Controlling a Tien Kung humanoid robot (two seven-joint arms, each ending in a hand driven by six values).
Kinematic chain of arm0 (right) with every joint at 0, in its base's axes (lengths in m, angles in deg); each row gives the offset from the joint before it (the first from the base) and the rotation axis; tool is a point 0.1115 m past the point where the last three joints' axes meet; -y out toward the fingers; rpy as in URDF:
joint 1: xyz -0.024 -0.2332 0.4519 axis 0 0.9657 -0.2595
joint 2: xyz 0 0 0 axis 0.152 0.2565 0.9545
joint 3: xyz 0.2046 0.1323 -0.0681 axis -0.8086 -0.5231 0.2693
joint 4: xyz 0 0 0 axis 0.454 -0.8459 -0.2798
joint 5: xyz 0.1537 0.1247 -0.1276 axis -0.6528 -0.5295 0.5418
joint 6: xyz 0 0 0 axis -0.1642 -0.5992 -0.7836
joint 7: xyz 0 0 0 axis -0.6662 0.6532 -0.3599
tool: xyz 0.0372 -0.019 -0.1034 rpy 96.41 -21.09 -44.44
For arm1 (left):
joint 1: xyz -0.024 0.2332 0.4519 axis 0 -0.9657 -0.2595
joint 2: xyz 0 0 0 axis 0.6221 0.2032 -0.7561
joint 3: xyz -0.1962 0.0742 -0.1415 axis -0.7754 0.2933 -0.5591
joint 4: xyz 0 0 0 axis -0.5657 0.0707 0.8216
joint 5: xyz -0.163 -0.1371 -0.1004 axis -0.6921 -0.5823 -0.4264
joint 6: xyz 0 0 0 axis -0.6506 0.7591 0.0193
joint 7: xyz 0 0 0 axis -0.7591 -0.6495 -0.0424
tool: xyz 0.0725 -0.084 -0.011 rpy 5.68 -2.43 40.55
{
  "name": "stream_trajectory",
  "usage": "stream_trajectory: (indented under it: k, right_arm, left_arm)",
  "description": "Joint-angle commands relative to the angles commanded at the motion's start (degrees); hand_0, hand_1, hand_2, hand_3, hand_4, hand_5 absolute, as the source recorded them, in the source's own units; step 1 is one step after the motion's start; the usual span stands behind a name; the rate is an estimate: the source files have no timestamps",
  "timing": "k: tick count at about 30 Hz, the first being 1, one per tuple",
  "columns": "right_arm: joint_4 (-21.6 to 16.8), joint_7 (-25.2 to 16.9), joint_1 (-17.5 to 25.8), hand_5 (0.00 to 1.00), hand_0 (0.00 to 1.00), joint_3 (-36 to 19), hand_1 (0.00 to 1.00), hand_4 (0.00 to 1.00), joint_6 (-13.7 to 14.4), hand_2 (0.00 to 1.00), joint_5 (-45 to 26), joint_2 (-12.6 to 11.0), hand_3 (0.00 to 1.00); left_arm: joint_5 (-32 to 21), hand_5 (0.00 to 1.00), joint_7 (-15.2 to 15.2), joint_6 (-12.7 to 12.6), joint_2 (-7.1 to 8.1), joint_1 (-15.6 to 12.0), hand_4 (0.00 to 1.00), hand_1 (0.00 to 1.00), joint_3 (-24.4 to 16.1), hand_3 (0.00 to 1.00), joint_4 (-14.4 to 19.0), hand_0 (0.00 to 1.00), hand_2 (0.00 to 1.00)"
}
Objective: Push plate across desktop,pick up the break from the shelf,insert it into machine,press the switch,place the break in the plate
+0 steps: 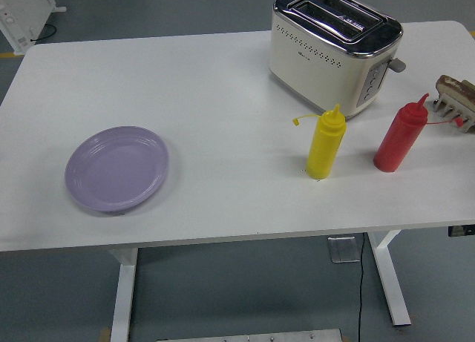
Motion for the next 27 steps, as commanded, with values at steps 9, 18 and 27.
stream_trajectory:
  k: [9, 18, 27]
  right_arm:
    - [-1.6, -1.1, -0.3, 0.481, 0.761, 1.5, 0.714, 0.573, 5.6, 0.724, 8.7, -0.3, 0.727]
    - [-3.0, 2.4, -0.3, 0.304, 0.821, 3.1, 0.775, 0.703, 9.4, 0.783, 23.4, -0.9, 0.790]
    - [-3.4, 7.2, -0.4, 0.257, 0.838, 4.3, 0.788, 0.732, 8.2, 0.805, 40.4, -1.4, 0.810]
  left_arm:
    - [-1.1, 0.998, 2.0, 0.7, -0.53, 2.6, 0.688, 0.847, 5.4, 0.804, -3.7, 0.894, 0.890]
    - [-2.1, 0.998, 2.5, 1.1, -1.19, 4.2, 0.687, 0.845, 10.6, 0.804, -6.7, 0.897, 0.891]
    - [-2.5, 0.998, 2.8, 1.2, -1.72, 5.2, 0.695, 0.847, 13.2, 0.804, -8.7, 0.902, 0.894]
